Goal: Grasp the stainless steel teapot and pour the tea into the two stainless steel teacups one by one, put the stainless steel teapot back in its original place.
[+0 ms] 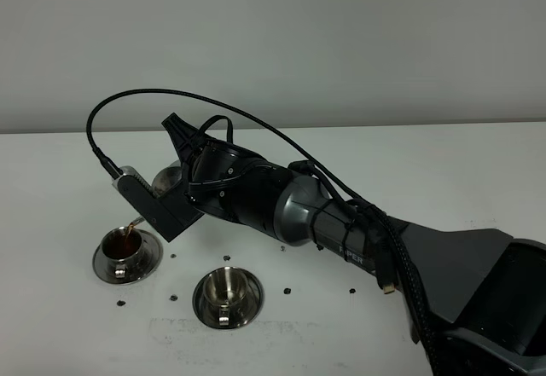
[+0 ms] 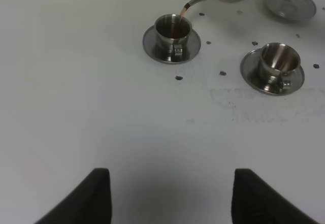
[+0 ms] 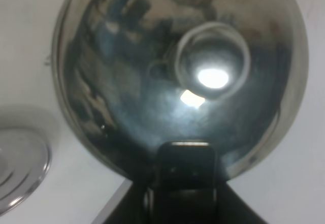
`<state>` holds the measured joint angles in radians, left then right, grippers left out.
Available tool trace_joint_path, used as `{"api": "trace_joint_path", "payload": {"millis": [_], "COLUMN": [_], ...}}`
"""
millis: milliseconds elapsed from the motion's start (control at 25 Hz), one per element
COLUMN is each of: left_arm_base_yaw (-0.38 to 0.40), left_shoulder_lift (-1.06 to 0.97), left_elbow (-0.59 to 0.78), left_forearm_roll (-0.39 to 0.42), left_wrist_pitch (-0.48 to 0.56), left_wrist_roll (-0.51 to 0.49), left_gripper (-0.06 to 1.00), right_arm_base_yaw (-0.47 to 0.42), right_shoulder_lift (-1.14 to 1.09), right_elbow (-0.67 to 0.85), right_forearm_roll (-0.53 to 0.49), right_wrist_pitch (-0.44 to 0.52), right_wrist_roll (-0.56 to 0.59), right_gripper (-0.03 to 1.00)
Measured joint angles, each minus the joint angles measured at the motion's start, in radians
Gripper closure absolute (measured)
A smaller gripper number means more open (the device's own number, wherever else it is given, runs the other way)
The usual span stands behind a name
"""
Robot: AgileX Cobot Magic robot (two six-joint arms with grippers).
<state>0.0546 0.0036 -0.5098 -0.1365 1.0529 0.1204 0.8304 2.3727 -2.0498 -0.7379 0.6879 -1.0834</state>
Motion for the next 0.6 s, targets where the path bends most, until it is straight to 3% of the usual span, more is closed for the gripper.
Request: {"api": "trace_joint_path", "payload": {"millis": [600], "left_arm_base_yaw": [0.000], "left_shoulder_lift": [0.000], "left_elbow": [0.000], "left_forearm_roll": [0.000], "left_wrist_pitch": [0.000], "left_wrist_roll": [0.000], "left_gripper": [0.37], "right_arm_base_yaw": [0.000], "right_shoulder_lift": [0.000], "right_elbow": [0.000], "right_forearm_roll": [0.005], "right_wrist_pitch": [-0.002], "right_wrist_roll": [0.001], "right_gripper": [0.77]}}
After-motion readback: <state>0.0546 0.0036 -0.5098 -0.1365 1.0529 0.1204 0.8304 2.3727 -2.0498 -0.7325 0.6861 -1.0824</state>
